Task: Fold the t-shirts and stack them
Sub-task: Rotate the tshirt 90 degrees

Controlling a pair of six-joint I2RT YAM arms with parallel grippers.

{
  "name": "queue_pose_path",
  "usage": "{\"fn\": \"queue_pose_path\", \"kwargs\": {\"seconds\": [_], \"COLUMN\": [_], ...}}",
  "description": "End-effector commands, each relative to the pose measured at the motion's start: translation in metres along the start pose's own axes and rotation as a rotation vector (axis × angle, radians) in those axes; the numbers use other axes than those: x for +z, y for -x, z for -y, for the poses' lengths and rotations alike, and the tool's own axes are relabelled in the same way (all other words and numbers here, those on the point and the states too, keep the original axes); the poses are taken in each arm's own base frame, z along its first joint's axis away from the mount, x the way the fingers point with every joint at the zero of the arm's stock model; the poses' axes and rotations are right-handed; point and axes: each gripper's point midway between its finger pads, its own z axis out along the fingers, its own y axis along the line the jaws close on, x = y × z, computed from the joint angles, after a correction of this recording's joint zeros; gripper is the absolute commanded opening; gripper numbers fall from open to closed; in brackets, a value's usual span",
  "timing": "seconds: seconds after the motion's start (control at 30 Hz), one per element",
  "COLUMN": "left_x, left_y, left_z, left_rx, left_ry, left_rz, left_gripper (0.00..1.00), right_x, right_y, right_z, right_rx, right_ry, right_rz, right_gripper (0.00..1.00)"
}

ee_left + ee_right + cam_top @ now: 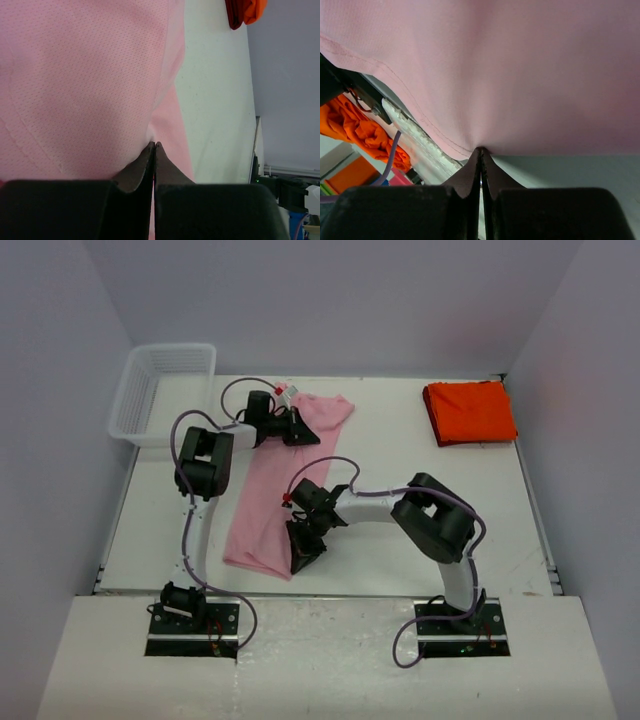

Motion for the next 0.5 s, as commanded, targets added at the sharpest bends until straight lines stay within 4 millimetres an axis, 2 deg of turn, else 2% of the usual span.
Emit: {"fn": "queue_pose_path", "kwargs": {"seconds": [0.0, 0.03, 0.1, 0.13, 0.3, 0.47], "left_x": [0.003, 0.004, 0.008, 0.009, 0.019, 0.032], "left_y": [-0.005, -0.005, -0.007, -0.006, -0.012, -0.014], "left_z": [-0.021, -0.02, -0.02, -0.019, -0.021, -0.017], "left_rx": [-0.044, -0.052, -0.049, -0.048, -0.059, -0.056], "left_ry": [0.0, -0.009, -0.012, -0.016, -0.031, -0.052], "left_rz": [0.02, 0.02, 0.016, 0.016, 0.001, -0.008], "left_gripper": [0.0, 0.0, 0.0, 0.0, 0.0, 0.0], "right_x": [0.003, 0.0, -0.006, -0.007, -0.028, -0.044], "right_y": [-0.004, -0.008, -0.004, -0.009, 0.0, -0.005], "right_z": [0.053, 0.065, 0.075, 0.084, 0.109, 0.134], "right_rx": [0.11, 0.148, 0.185, 0.215, 0.306, 0.366], "right_ry": [-0.183, -0.22, -0.217, -0.233, -0.264, -0.302], "right_rz": [0.061, 0.079, 0.104, 0.103, 0.191, 0.225], "right_gripper": [0.0, 0.0, 0.0, 0.0, 0.0, 0.0]}}
